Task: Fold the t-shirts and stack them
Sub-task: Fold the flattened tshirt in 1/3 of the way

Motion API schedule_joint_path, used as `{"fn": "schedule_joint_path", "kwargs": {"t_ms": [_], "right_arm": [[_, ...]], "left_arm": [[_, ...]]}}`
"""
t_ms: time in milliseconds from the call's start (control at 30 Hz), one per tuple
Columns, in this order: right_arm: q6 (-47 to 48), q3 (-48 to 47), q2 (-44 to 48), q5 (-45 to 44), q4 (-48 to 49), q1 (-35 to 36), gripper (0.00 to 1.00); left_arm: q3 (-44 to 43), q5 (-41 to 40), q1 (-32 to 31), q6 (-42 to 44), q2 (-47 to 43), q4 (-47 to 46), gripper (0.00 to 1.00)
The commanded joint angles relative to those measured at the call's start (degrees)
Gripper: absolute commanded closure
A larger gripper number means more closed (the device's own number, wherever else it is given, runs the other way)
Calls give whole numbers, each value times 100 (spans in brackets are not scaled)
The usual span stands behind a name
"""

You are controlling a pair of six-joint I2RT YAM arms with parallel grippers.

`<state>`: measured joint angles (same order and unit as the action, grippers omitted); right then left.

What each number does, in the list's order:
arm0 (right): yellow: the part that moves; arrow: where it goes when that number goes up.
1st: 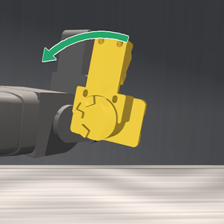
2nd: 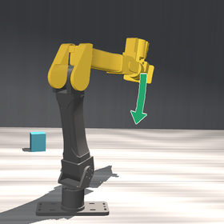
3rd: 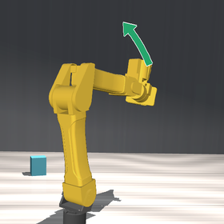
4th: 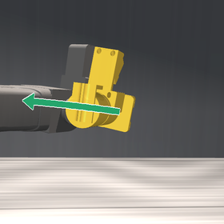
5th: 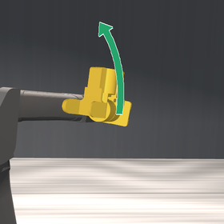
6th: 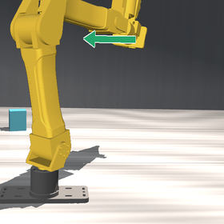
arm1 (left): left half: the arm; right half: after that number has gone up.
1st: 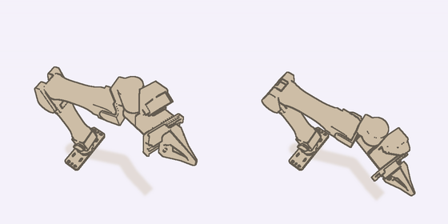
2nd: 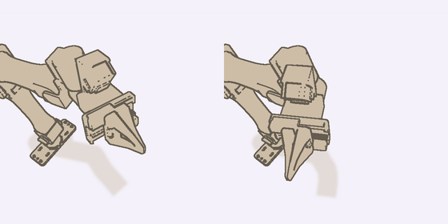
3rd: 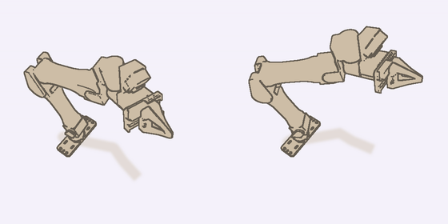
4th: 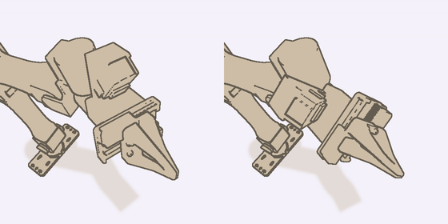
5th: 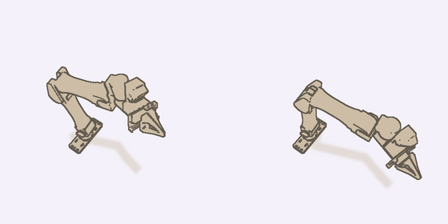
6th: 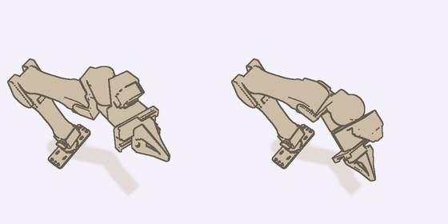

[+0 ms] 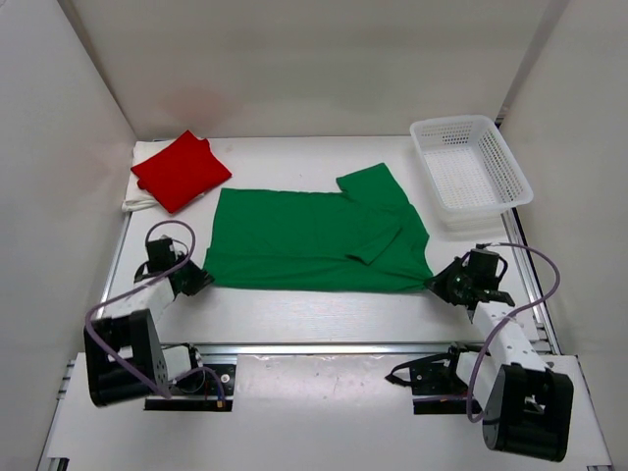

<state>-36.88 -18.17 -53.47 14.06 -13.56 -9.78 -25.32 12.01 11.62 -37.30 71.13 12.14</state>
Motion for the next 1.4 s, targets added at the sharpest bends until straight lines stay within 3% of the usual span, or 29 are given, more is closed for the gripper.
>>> {"fn": "schedule_joint_path", "kwargs": {"t_ms": [0,33,67,100,167,200,267,333,367,467,533,600,700,833,1000,1233,1367], "right_arm": [[15,-134,293,78,-831,3,96],[15,-151,302,61,-893,29,90],[119,-212,337,-130,-1024,90,76],[285,-317,268,-245,-1069,90,64],[540,-589,293,-526,-1245,125,48],[629,-843,259,-675,-1358,134,42],[1006,-1239,180,-799,-1482,300,37],[1261,-1565,66,-573,-1447,484,37],[1297,-1749,-39,-441,-1387,677,39],[1114,-1804,-251,-553,-965,1580,67],[1060,-1786,-514,-922,-728,1908,89],[859,-1507,-663,-792,-395,1919,100],[630,-971,-892,-370,168,1611,100],[629,-775,-937,-256,372,1444,100],[1113,-1451,-910,-344,134,2206,97],[867,-1566,-1814,219,1240,2753,67],[718,-1715,-2456,535,1716,2736,66]], "left_arm": [[395,-164,489,512,-581,1069,71],[405,-147,534,478,-653,1158,62],[379,-77,500,487,-836,1185,49],[300,-137,334,426,-968,1168,42],[98,-111,218,373,-1084,1229,30],[-85,-120,227,459,-1110,1229,24],[-393,-225,61,565,-1076,1343,22],[-596,-217,-194,610,-1093,1169,24],[-649,-95,-386,575,-1058,959,31],[-702,-92,-1326,330,-891,554,41],[-711,-583,-2395,145,-847,282,43],[-632,-813,-2960,-5,-803,-62,47],[-457,-701,-3437,-260,-435,-580,50],[-176,-314,-3386,-374,-74,-993,53],[212,-295,-3429,-384,-301,-1477,54],[81,-322,-3702,90,-241,-1505,55],[18,-191,-3710,179,-153,-1627,54]]}}
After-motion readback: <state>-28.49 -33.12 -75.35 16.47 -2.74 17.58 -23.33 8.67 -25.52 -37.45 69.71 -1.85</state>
